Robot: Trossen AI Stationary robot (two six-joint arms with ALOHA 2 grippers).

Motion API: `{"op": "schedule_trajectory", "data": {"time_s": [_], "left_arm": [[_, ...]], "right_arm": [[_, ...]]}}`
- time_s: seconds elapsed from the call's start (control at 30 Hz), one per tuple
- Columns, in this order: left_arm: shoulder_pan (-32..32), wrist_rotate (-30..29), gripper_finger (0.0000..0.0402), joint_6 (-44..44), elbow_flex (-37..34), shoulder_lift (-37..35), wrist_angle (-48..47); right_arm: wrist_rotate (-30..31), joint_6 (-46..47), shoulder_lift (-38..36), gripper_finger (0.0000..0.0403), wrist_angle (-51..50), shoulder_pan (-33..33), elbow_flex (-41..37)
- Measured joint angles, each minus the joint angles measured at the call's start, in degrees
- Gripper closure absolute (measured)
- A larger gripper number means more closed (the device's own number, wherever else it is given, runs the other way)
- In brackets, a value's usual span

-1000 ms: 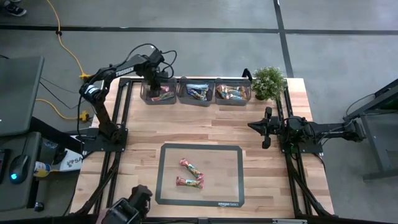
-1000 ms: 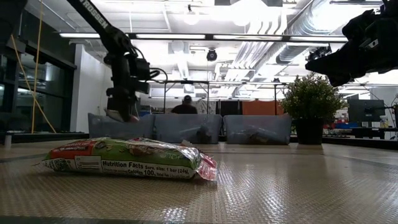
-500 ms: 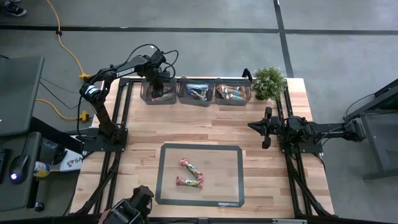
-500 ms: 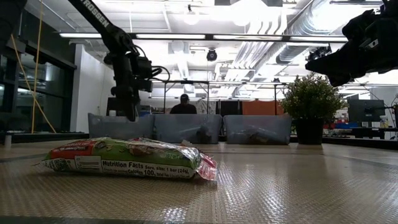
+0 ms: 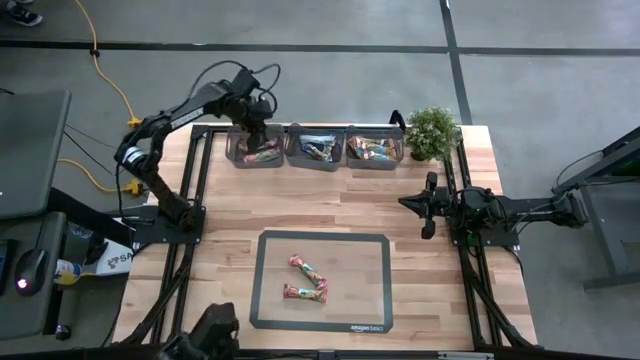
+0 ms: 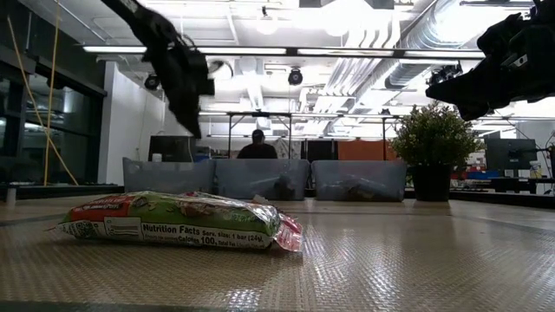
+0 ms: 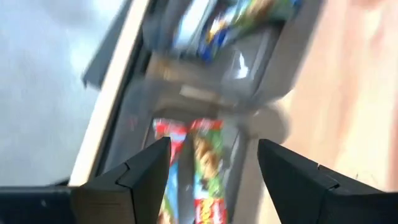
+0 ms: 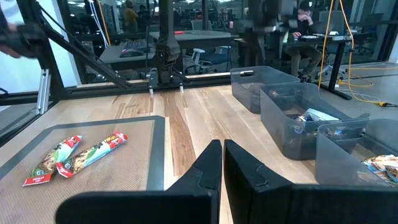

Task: Pick and place Granola Bars by type
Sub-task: Put the red granola bar into the left black bin

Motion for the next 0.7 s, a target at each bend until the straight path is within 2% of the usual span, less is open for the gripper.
{"op": "schedule_trajectory", "data": {"time_s": [0.3, 0.4, 0.53, 0.7], "left_arm": [[-0.15, 13.14, 0.0163, -5.59, 2.8, -11.88, -0.5], [-1.9, 16.74, 0.0163, -8.82, 2.82, -15.46, -1.01], [-6.69, 20.73, 0.0163, -11.3, 2.82, -20.62, -2.08], [-16.36, 20.5, 0.0163, -18.16, 2.82, -26.26, -2.23]], "right_arm": [[-0.01, 0.0, 0.0, 0.0402, 0.0, 0.01, 0.0], [0.0, 0.0, 0.0, 0.0402, 0.0, -0.01, 0.0], [0.0, 0.0, 0.0, 0.0402, 0.0, 0.0, 0.0], [0.0, 0.0, 0.0, 0.0402, 0.0, -0.01, 0.0]]}}
